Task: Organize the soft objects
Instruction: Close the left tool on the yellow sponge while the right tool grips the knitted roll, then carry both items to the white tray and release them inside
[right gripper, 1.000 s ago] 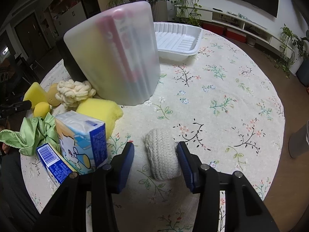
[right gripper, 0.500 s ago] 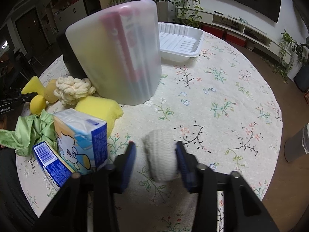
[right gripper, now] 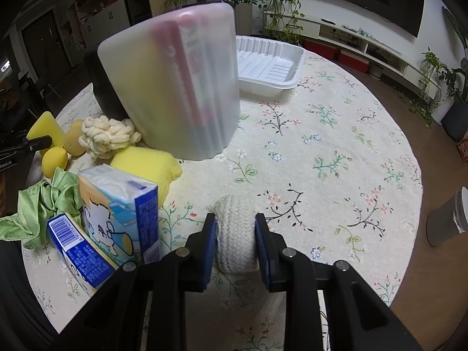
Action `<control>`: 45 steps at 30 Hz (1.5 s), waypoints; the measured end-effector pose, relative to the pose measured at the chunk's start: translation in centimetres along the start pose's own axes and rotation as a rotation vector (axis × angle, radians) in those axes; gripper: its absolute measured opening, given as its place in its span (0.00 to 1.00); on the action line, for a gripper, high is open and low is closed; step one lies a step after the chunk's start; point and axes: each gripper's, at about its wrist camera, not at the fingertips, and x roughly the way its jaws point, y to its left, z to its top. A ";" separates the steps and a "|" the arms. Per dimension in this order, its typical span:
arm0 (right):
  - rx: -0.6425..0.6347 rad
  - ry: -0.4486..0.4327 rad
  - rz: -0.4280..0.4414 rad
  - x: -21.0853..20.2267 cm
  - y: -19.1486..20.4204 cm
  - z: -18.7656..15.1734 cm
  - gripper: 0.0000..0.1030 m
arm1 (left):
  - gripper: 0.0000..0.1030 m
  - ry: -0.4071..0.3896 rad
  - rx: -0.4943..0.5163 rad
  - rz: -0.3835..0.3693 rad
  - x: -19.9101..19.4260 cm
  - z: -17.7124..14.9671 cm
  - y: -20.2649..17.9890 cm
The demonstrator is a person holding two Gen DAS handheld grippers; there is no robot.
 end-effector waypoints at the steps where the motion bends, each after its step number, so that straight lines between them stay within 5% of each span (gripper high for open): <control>1: 0.002 -0.004 0.000 -0.4 0.0 -0.1 0.27 | 0.21 0.000 0.002 0.001 0.0 0.0 -0.1; 12: 0.053 0.019 0.001 -3.3 -1.7 -1.7 0.27 | 0.21 0.016 0.009 -0.077 -2.5 -0.6 -0.9; 20: 0.122 -0.022 -0.069 -5.3 -6.2 -0.3 0.27 | 0.21 -0.046 -0.005 -0.025 -3.9 2.9 1.8; 34: 0.227 -0.013 -0.170 -1.7 -16.1 6.8 0.27 | 0.21 -0.081 0.003 0.027 -0.5 13.1 6.9; 45: 0.098 -0.095 -0.136 0.5 -14.3 16.6 0.27 | 0.21 -0.069 0.206 0.026 4.5 21.8 2.6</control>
